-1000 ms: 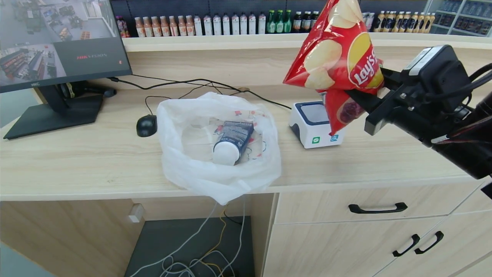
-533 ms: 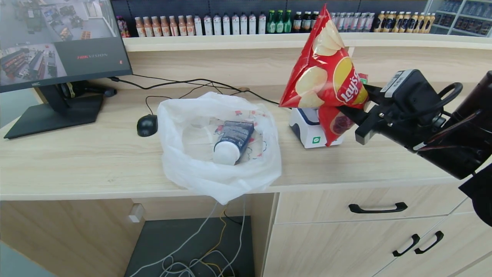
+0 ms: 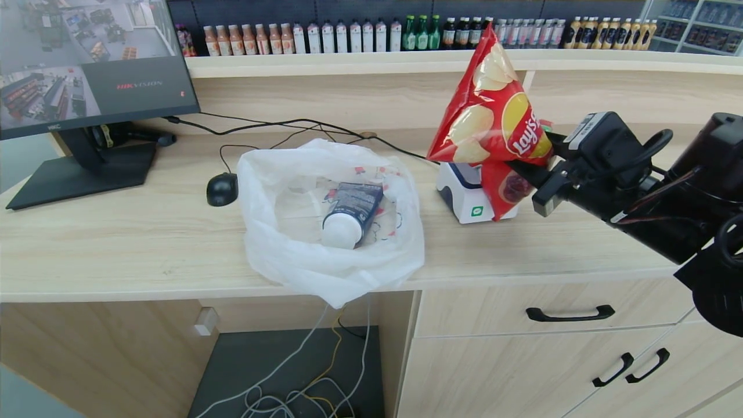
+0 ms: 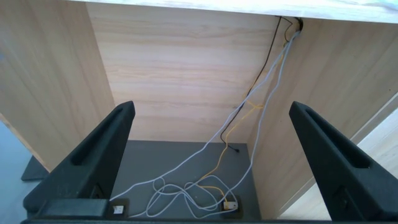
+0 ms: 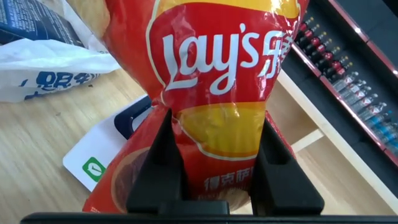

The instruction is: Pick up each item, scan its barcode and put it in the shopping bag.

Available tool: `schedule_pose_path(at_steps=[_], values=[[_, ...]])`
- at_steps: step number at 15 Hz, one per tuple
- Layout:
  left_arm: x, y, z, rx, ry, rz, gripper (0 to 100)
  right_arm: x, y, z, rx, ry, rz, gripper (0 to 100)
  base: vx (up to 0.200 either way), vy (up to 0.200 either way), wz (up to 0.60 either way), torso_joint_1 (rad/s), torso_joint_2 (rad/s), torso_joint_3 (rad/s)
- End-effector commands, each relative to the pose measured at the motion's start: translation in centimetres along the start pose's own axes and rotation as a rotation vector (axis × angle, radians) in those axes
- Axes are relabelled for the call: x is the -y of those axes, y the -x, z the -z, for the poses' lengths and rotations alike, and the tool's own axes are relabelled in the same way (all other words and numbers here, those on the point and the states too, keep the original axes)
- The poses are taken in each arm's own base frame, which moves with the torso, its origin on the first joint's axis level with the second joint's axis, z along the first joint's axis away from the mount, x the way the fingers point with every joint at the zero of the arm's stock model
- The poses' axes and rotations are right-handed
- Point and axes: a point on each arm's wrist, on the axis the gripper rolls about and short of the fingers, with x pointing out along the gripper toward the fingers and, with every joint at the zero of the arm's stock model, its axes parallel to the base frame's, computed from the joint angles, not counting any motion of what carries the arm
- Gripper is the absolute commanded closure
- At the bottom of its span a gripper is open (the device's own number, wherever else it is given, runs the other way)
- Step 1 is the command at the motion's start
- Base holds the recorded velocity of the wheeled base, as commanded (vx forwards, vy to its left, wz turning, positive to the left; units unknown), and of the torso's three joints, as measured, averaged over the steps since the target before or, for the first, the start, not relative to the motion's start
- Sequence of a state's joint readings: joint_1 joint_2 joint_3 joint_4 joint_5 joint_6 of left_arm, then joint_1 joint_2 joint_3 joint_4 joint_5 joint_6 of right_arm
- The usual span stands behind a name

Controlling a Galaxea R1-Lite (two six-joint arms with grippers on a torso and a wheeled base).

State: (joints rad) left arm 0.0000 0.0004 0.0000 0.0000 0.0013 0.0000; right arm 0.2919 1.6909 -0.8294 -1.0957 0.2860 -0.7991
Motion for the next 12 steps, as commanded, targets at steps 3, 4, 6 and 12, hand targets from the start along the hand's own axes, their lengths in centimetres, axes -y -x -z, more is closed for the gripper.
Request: schedule_pose_path(at_steps=[3, 4, 6, 12], values=[[0.0, 0.0, 0.0, 0.0, 0.0, 0.0, 0, -0.3, -0.37, 0.47, -0.012, -0.006, -0.008, 100, 0.0, 0.0, 0.0, 0.0, 0.0, 0.0], [0.0, 0.0, 0.0, 0.0, 0.0, 0.0, 0, -0.24, -0.41, 0.43, -0.01, -0.005, -0.006, 100, 0.0, 0.0, 0.0, 0.0, 0.0, 0.0], [0.0, 0.0, 0.0, 0.0, 0.0, 0.0, 0, -0.21, -0.39, 0.46, -0.011, -0.007, -0.005, 100, 0.0, 0.0, 0.0, 0.0, 0.0, 0.0], [0.0, 0.0, 0.0, 0.0, 0.0, 0.0, 0, -0.22, -0.46, 0.64, -0.015, -0.009, -0.005, 100, 0.0, 0.0, 0.0, 0.0, 0.0, 0.0]])
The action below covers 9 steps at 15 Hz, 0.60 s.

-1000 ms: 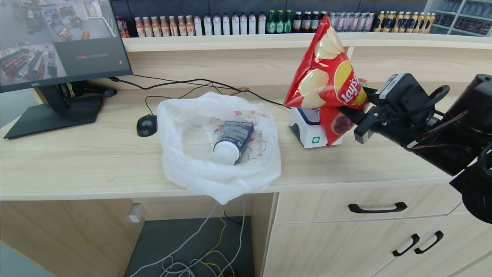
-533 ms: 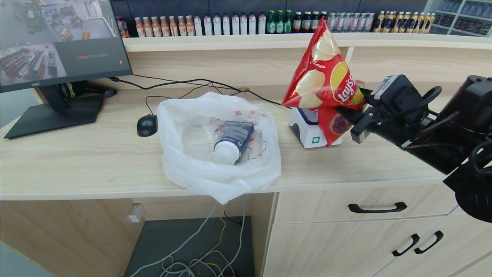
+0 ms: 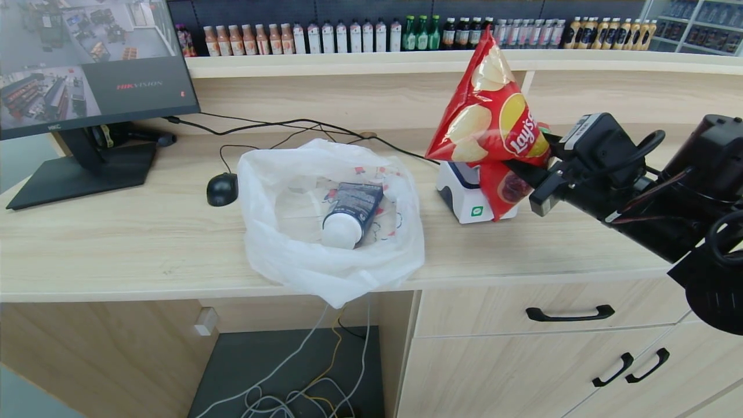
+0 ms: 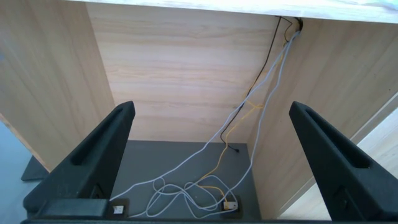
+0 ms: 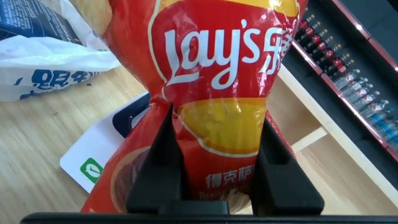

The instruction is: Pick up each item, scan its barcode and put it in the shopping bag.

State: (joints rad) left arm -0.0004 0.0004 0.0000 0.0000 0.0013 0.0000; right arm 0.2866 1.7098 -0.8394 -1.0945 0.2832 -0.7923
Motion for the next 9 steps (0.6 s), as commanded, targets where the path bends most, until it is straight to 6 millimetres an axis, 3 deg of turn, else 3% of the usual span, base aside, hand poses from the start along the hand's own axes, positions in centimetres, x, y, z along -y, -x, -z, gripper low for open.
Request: schedule_pose_path(at_steps=[1, 9], values=[[0.0, 0.0, 0.0, 0.0, 0.0, -0.001, 0, -0.11, -0.14, 0.15, -0.003, -0.001, -0.004, 100, 0.0, 0.0, 0.0, 0.0, 0.0, 0.0], [0.0, 0.0, 0.0, 0.0, 0.0, -0.001, 0, 0.27, -0.22, -0.2, 0.011, 0.003, 0.008, 100, 0.0, 0.0, 0.0, 0.0, 0.0, 0.0]])
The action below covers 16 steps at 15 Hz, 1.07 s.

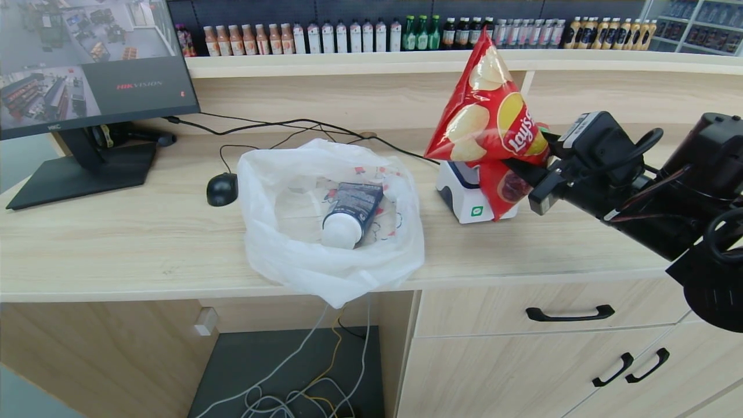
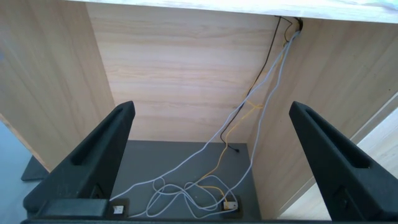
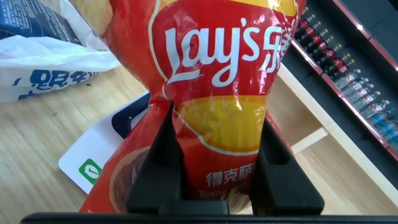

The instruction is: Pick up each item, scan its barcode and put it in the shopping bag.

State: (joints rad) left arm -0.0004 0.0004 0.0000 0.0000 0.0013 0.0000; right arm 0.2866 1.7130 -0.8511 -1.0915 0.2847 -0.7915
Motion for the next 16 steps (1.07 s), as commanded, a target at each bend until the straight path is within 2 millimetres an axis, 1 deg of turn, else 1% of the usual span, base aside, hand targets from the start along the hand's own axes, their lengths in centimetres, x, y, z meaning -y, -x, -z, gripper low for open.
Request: schedule_pose_path(at_steps=[1, 5, 7, 9, 11, 12, 14, 16], values=[[0.0, 0.0, 0.0, 0.0, 0.0, -0.001, 0, 0.0, 0.0, -0.1, 0.003, 0.001, 0.002, 100, 0.0, 0.0, 0.0, 0.0, 0.0, 0.0], [0.0, 0.0, 0.0, 0.0, 0.0, -0.001, 0, 0.5, 0.1, -0.6, 0.02, 0.006, 0.017, 100, 0.0, 0.0, 0.0, 0.0, 0.0, 0.0], [0.0, 0.0, 0.0, 0.0, 0.0, -0.001, 0, 0.9, 1.1, -1.4, 0.027, -0.002, 0.032, 100, 0.0, 0.0, 0.0, 0.0, 0.0, 0.0], [0.0, 0.0, 0.0, 0.0, 0.0, -0.001, 0, 1.3, 1.6, -2.0, 0.041, -0.015, 0.045, 100, 0.0, 0.0, 0.0, 0.0, 0.0, 0.0], [0.0, 0.0, 0.0, 0.0, 0.0, -0.001, 0, 1.8, 1.8, -2.6, 0.057, -0.057, 0.063, 100, 0.0, 0.0, 0.0, 0.0, 0.0, 0.0], [0.0, 0.0, 0.0, 0.0, 0.0, -0.001, 0, 2.4, 1.8, -3.0, 0.078, -0.134, 0.08, 100, 0.0, 0.0, 0.0, 0.0, 0.0, 0.0], [0.0, 0.0, 0.0, 0.0, 0.0, -0.001, 0, 3.2, 2.7, -4.3, 0.115, -0.166, 0.101, 100, 0.0, 0.0, 0.0, 0.0, 0.0, 0.0], [0.0, 0.0, 0.0, 0.0, 0.0, -0.001, 0, 3.1, 3.9, -5.0, 0.125, -0.203, 0.098, 100, 0.0, 0.0, 0.0, 0.0, 0.0, 0.0]])
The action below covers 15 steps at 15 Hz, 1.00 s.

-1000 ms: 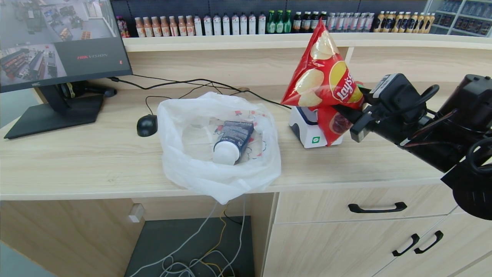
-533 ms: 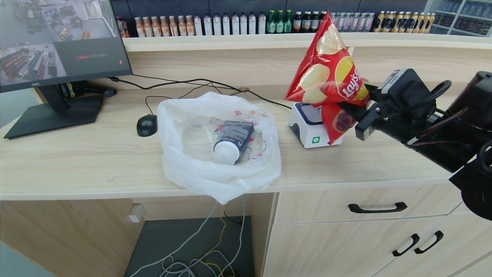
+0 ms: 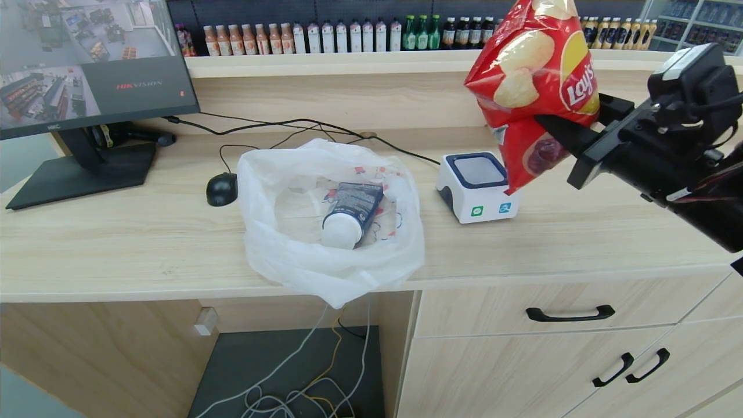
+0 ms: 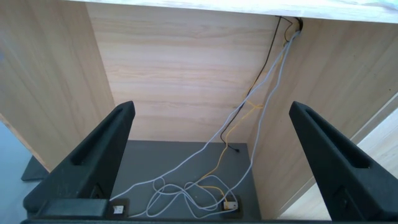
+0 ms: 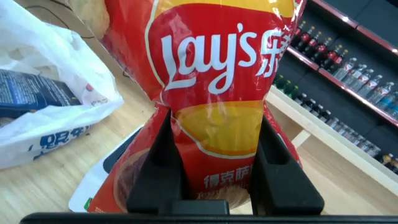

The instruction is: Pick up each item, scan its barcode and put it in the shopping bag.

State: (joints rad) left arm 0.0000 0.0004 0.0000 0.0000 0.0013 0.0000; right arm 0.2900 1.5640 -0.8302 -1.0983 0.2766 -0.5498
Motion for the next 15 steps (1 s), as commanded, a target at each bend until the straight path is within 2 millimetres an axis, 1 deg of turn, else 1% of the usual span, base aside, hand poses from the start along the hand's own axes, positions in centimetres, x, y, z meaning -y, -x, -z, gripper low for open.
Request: schedule_pose_path(at_steps=[1, 2, 4, 7, 9, 11, 12, 14, 15], values=[[0.0, 0.0, 0.0, 0.0, 0.0, 0.0, 0, 0.4, 2.0, -1.9, 0.036, -0.019, 0.019, 100, 0.0, 0.0, 0.0, 0.0, 0.0, 0.0], [0.0, 0.0, 0.0, 0.0, 0.0, 0.0, 0, 0.5, 2.7, -2.3, 0.039, -0.034, 0.022, 100, 0.0, 0.0, 0.0, 0.0, 0.0, 0.0], [0.0, 0.0, 0.0, 0.0, 0.0, 0.0, 0, 0.5, 3.4, -2.7, 0.044, -0.068, 0.025, 100, 0.0, 0.0, 0.0, 0.0, 0.0, 0.0], [0.0, 0.0, 0.0, 0.0, 0.0, 0.0, 0, 0.4, 4.2, -2.8, 0.037, -0.129, 0.056, 100, 0.0, 0.0, 0.0, 0.0, 0.0, 0.0], [0.0, 0.0, 0.0, 0.0, 0.0, 0.0, 0, -0.2, 5.3, -2.1, 0.031, -0.212, 0.151, 100, 0.0, 0.0, 0.0, 0.0, 0.0, 0.0], [0.0, 0.0, 0.0, 0.0, 0.0, 0.001, 0, -1.1, 6.5, -1.2, 0.021, -0.277, 0.185, 100, 0.0, 0.0, 0.0, 0.0, 0.0, 0.0], [0.0, 0.0, 0.0, -0.001, 0.0, 0.001, 0, -1.2, 6.7, -1.1, 0.024, -0.294, 0.193, 100, 0.0, 0.0, 0.0, 0.0, 0.0, 0.0], [0.0, 0.0, 0.0, 0.0, 0.002, 0.0, 0, -1.2, 7.1, -1.0, 0.024, -0.358, 0.293, 100, 0.0, 0.0, 0.0, 0.0, 0.0, 0.0], [0.0, 0.0, 0.0, -0.001, 0.002, 0.0, 0, -1.1, 7.2, -1.0, 0.028, -0.365, 0.308, 100, 0.0, 0.0, 0.0, 0.0, 0.0, 0.0]])
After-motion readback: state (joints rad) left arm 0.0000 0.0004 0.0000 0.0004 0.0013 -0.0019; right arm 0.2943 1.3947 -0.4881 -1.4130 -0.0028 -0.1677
